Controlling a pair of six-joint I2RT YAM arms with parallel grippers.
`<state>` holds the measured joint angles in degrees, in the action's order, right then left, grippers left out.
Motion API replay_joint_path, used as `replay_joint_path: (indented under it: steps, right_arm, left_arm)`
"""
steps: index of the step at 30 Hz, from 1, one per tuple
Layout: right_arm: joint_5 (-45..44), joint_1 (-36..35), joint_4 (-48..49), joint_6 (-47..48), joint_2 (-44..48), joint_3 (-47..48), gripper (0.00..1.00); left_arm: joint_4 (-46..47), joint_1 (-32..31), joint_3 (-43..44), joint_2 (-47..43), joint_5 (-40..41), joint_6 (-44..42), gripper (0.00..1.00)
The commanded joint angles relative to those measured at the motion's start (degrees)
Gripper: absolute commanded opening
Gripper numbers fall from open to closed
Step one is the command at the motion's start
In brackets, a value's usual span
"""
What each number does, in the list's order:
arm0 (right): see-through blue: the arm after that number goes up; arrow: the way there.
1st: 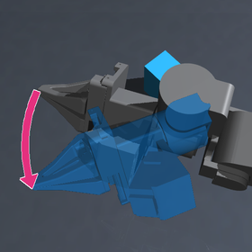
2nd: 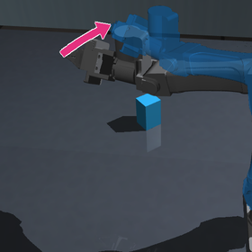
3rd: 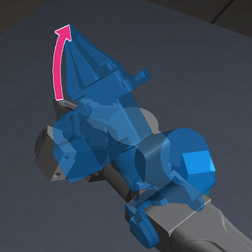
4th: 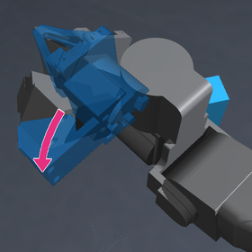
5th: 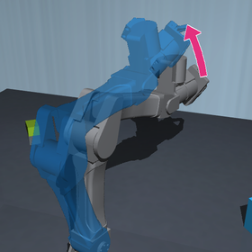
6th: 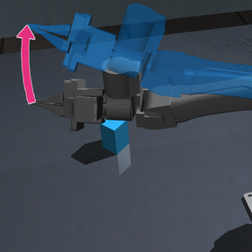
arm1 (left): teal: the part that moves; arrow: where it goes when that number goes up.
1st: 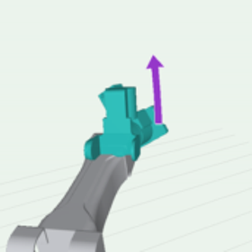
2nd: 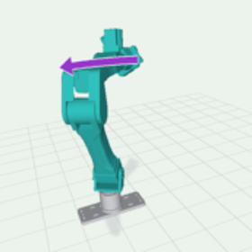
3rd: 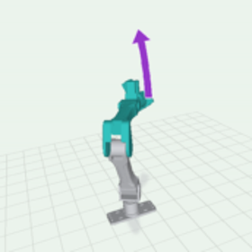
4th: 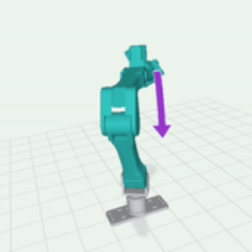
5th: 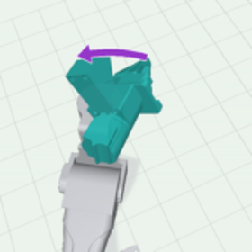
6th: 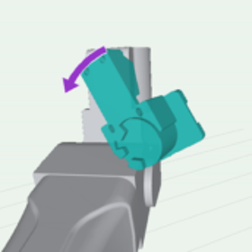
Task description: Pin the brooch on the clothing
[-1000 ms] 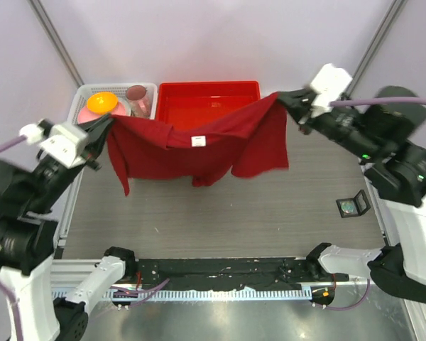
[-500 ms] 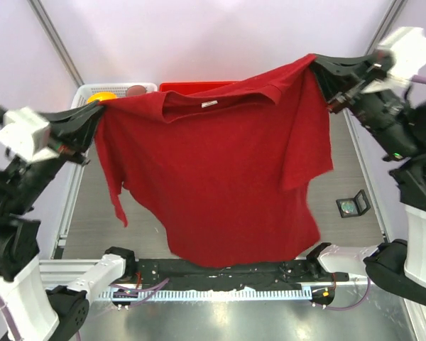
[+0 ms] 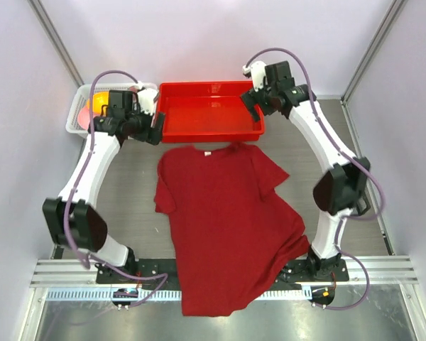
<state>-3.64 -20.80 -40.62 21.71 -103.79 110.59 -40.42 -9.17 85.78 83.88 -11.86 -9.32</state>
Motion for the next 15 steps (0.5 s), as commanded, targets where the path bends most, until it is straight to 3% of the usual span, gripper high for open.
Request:
replay_joint_path:
  steps: [1,7,11,15]
  right_arm:
    - [7.32,6.19,-17.10,-1.68,-4.84,12.72,0.96]
    - [16.64,8.67,-22.83,0.26,-3.79,-0.53,0.93]
    - [17.35,10.16,-24.51,1.05,-6.16,-8.26,0.83]
    - [17.09,13.23,-24.42,0.00,-11.59,-7.84,0.69]
  left_arm:
    - [-2.81,6.26,3.52,3.83,-2.97,-2.63,0.83]
    - [-7.82,8.91,-3.76,3.22,-12.48,-7.63,0.82]
    - [-10.02,8.91,-9.04,3.93,-14.51,-6.94,0.79]
    - [-10.29,8.56,-13.34,3.93,-15.83,-4.39,0.78]
